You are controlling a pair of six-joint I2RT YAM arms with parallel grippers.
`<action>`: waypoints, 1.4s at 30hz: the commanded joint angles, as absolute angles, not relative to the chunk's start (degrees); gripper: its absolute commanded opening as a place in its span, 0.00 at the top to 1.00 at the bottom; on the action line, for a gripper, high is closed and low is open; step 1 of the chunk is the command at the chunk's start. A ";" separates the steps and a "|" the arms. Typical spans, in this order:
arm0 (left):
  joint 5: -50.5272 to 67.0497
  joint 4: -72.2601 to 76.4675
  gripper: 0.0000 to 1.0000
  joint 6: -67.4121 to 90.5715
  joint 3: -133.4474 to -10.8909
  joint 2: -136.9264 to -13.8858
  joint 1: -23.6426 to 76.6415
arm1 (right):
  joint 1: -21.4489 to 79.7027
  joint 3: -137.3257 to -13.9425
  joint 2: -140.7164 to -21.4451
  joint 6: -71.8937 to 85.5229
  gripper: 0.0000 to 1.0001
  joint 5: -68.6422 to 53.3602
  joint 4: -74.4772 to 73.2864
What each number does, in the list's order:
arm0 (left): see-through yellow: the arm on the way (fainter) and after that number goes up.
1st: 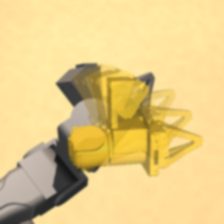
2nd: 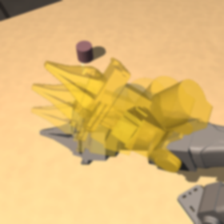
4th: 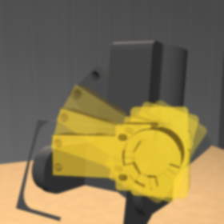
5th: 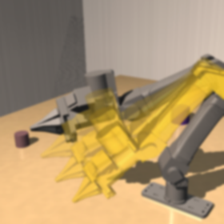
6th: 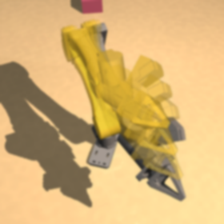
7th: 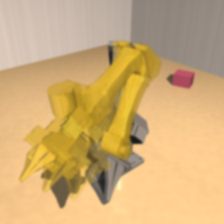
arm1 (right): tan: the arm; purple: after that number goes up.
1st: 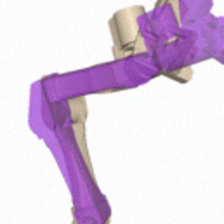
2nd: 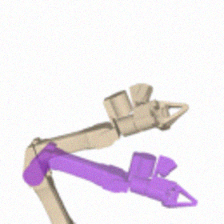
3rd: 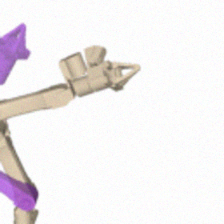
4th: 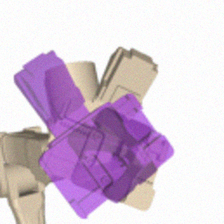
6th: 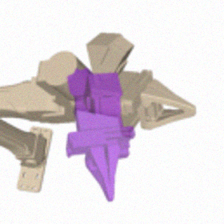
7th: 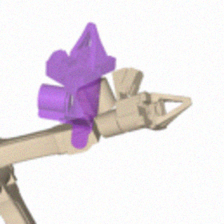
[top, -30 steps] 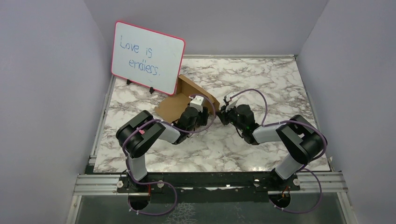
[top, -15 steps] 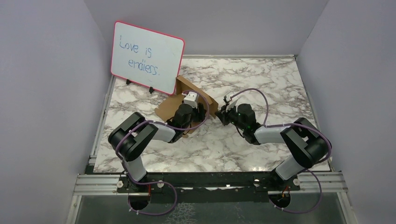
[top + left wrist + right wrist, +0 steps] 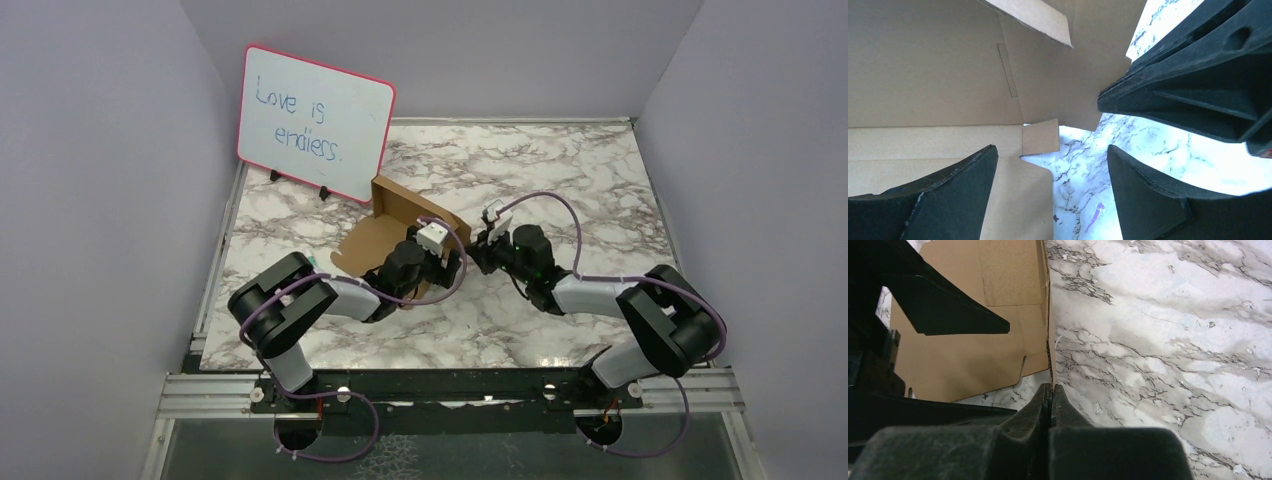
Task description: Fold the paper box
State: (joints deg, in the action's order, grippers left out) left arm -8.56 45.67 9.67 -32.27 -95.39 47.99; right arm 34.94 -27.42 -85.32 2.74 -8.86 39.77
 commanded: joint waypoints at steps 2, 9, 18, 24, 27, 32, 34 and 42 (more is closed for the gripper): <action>-11.46 45.73 0.19 5.47 -34.63 -99.03 48.62 | 35.43 -25.83 -82.54 2.38 0.99 -10.81 38.42; -19.35 44.41 0.27 3.79 -37.06 -101.42 48.60 | 35.46 -24.80 -81.42 2.39 0.99 -11.12 38.34; -19.11 43.78 0.50 5.90 -36.62 -99.06 48.27 | 35.50 -23.80 -80.37 1.96 0.99 -10.43 38.14; -17.77 43.00 0.51 8.81 -35.81 -99.34 46.65 | 35.43 -23.90 -80.77 2.15 0.99 -10.37 38.55; -13.89 42.99 0.51 12.19 -35.17 -100.17 44.85 | 35.46 -23.76 -81.17 2.80 0.97 -9.92 39.46; -10.81 42.94 0.55 15.22 -35.11 -102.29 44.48 | 35.42 -23.34 -82.40 5.54 0.91 -9.01 44.40; -10.27 42.96 0.57 16.12 -35.19 -103.05 44.47 | 35.46 -23.74 -83.56 6.38 0.86 -9.40 46.55; -8.90 42.98 0.60 18.41 -35.92 -105.16 44.30 | 35.46 -25.66 -88.88 7.90 0.62 -9.84 52.93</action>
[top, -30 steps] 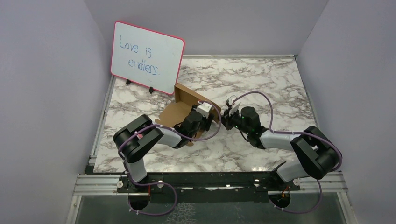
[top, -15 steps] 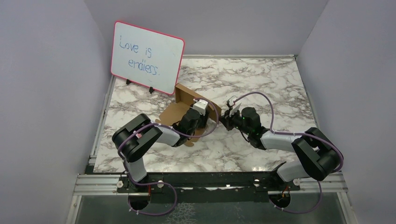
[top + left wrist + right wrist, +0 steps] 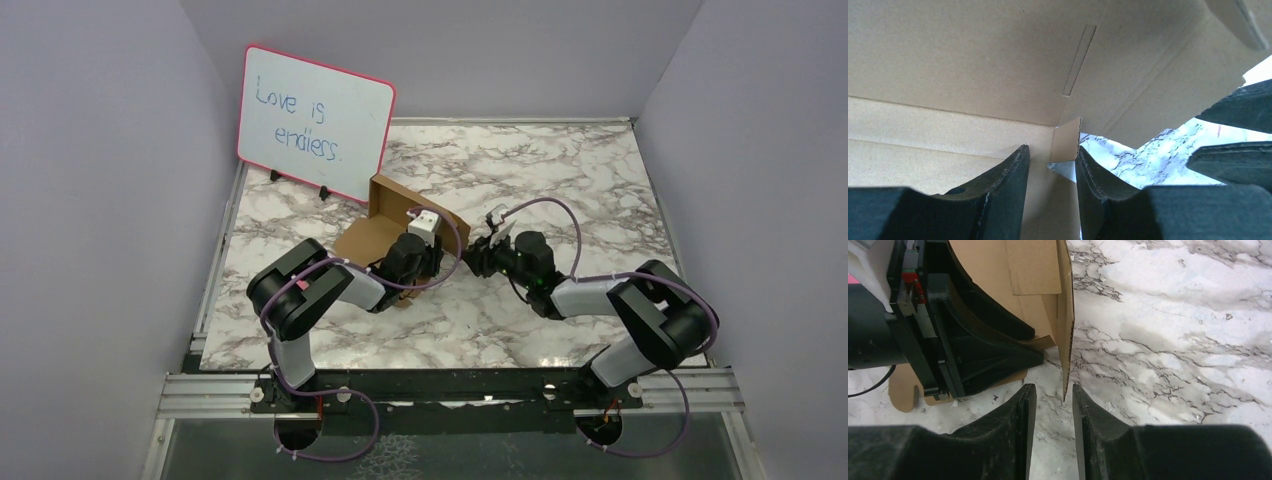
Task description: Fold the paper box
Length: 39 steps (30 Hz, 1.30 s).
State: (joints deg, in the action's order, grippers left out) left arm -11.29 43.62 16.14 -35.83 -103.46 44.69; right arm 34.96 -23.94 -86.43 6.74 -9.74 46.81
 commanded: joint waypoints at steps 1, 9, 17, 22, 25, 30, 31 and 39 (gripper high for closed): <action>-8.84 42.96 0.60 18.52 -35.99 -105.28 44.25 | 35.46 -26.12 -89.74 7.84 0.60 -10.14 53.75; -7.94 43.02 0.61 19.54 -35.79 -105.38 43.67 | 35.46 -28.60 -97.29 8.17 0.49 -5.02 61.17; -5.80 43.06 0.61 21.12 -35.90 -105.27 43.45 | 35.50 -31.84 -101.82 9.83 0.67 -5.59 64.62; -4.56 43.07 0.62 22.28 -35.95 -104.87 43.49 | 35.45 -33.53 -104.53 10.55 0.72 -6.35 65.58; -3.97 43.07 0.62 23.00 -35.96 -104.62 43.50 | 35.46 -33.94 -104.91 10.20 0.80 -6.65 64.95; -3.18 42.98 0.60 23.75 -34.76 -101.25 42.72 | 35.43 -32.05 -102.69 7.41 0.88 -7.54 63.11; -2.64 42.98 0.57 24.01 -34.46 -100.32 42.37 | 35.44 -31.68 -102.21 6.63 0.89 -8.29 62.73; 2.10 41.97 0.40 24.46 -30.43 -89.63 36.91 | 35.38 -31.71 -99.25 2.14 0.91 -14.24 57.70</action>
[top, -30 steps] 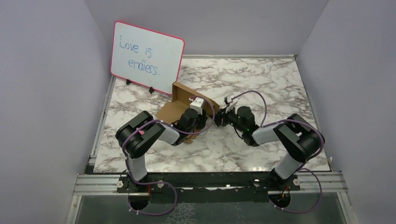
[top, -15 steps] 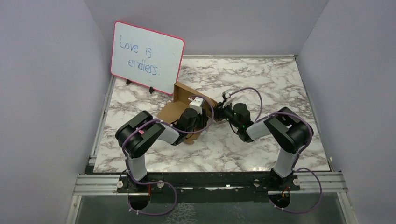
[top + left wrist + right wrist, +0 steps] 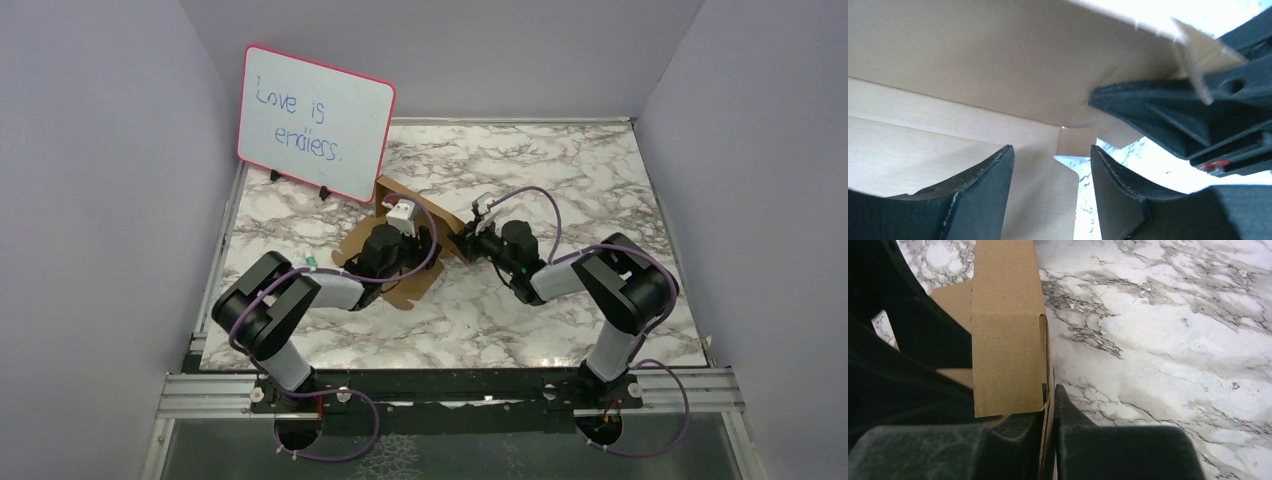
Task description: Fold the paper box
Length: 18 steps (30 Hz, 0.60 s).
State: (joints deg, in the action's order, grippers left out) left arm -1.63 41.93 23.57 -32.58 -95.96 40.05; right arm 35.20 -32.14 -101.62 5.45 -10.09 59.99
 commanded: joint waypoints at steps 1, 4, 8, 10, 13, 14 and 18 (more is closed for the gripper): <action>1.64 41.73 0.40 23.87 -30.05 -88.87 36.39 | 35.34 -31.84 -99.21 1.88 0.91 -14.64 57.32; 0.89 39.13 0.41 21.76 -30.92 -89.59 34.86 | 35.33 -31.99 -99.31 1.82 0.90 -15.29 57.13; 0.59 37.91 0.43 21.58 -32.56 -94.21 33.67 | 35.38 -31.84 -99.26 1.96 0.87 -14.99 56.87; 0.48 37.39 0.45 21.87 -33.24 -96.09 33.52 | 35.36 -31.33 -98.82 2.04 0.84 -13.94 56.70; 0.44 37.10 0.47 22.55 -33.37 -97.72 33.48 | 35.36 -29.95 -97.79 2.32 0.80 -11.80 57.01; 0.44 37.08 0.47 22.79 -33.36 -98.04 33.49 | 35.34 -29.46 -97.50 2.43 0.79 -11.05 57.16; 0.44 36.97 0.48 23.70 -33.27 -98.74 33.49 | 35.37 -28.47 -97.09 2.96 0.80 -9.98 57.90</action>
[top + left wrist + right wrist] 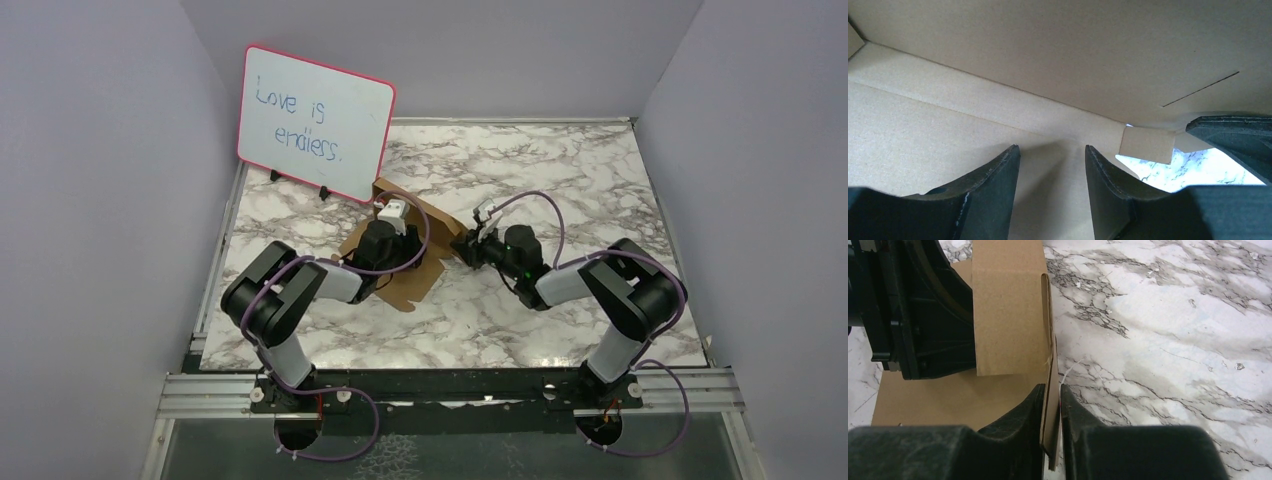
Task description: Fold the paper box
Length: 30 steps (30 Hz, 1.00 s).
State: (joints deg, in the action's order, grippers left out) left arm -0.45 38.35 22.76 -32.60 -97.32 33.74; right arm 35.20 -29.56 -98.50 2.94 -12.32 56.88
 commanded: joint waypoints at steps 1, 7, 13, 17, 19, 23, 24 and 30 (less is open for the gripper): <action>0.44 36.92 0.48 23.91 -33.31 -98.86 33.49 | 35.39 -28.54 -97.17 3.03 0.82 -10.15 57.96; 0.68 36.89 0.50 25.99 -32.20 -98.36 33.57 | 35.36 -28.55 -97.61 5.10 0.93 -7.04 58.17; 1.79 37.07 0.51 31.18 -31.00 -98.32 35.59 | 35.47 -28.46 -97.21 8.54 0.98 -0.80 57.62; 1.42 37.68 0.52 34.13 -30.76 -98.61 38.94 | 35.44 -28.65 -96.82 9.06 0.99 2.91 57.31; 0.79 38.00 0.52 35.28 -30.60 -98.55 40.55 | 35.43 -28.94 -96.90 8.85 0.99 3.51 57.26; 0.44 38.97 0.52 37.24 -30.01 -97.98 42.68 | 35.42 -29.28 -97.17 8.70 0.98 4.34 57.42; 0.44 39.22 0.52 37.42 -29.91 -97.92 43.09 | 35.47 -29.22 -97.18 8.57 0.98 4.65 57.70; -3.12 39.72 0.49 35.24 -28.73 -94.90 43.60 | 35.47 -29.22 -97.14 5.35 0.98 3.95 57.75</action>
